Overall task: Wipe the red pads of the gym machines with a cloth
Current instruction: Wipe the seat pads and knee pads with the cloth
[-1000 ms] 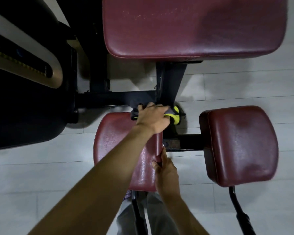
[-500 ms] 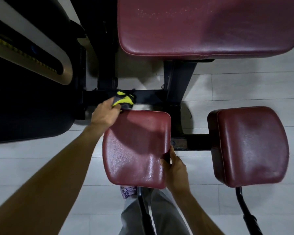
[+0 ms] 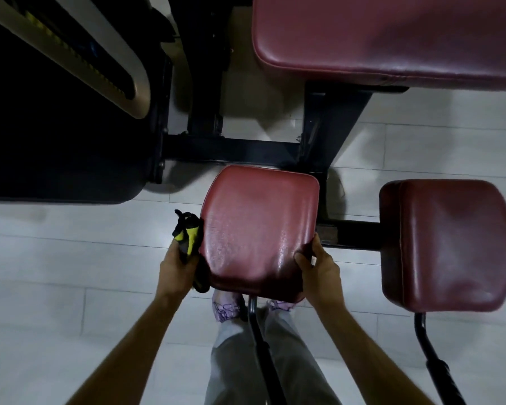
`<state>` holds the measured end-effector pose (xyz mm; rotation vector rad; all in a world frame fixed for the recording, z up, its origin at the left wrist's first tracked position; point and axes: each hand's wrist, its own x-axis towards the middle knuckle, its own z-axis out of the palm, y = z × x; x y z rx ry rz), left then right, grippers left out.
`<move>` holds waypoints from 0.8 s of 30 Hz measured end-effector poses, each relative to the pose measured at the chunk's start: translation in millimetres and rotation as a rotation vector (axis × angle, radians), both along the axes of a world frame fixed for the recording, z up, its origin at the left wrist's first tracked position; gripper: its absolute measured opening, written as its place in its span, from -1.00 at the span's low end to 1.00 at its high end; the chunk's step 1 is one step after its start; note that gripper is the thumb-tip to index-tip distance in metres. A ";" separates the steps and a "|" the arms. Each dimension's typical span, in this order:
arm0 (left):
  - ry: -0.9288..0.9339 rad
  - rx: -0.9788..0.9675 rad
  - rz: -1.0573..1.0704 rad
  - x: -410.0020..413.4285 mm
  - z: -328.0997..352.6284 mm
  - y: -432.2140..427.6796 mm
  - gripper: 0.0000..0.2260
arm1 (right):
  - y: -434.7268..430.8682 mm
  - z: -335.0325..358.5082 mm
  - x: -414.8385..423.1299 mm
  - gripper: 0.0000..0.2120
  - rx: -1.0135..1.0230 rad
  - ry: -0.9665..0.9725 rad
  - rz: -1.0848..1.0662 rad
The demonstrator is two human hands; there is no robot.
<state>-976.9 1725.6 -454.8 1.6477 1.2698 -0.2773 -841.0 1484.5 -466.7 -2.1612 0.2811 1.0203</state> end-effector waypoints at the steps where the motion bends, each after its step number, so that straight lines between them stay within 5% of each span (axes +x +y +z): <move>1: 0.015 0.019 -0.042 7.0 -1.6 8.1 -0.65 | 0.4 1.8 1.5 -0.44 -0.005 0.001 0.016; 10: 0.001 0.126 -0.115 22.1 6.8 8.3 -0.53 | -2.7 8.4 6.6 -0.48 -0.023 -0.070 0.042; 16: -0.006 0.072 0.209 -28.7 23.8 -70.3 -0.60 | 2.3 9.6 4.4 -0.49 0.008 -0.059 -0.007; 24: 0.138 0.055 0.784 10.7 30.3 -139.6 -0.66 | -16.8 13.9 4.9 -0.30 0.137 0.094 -0.202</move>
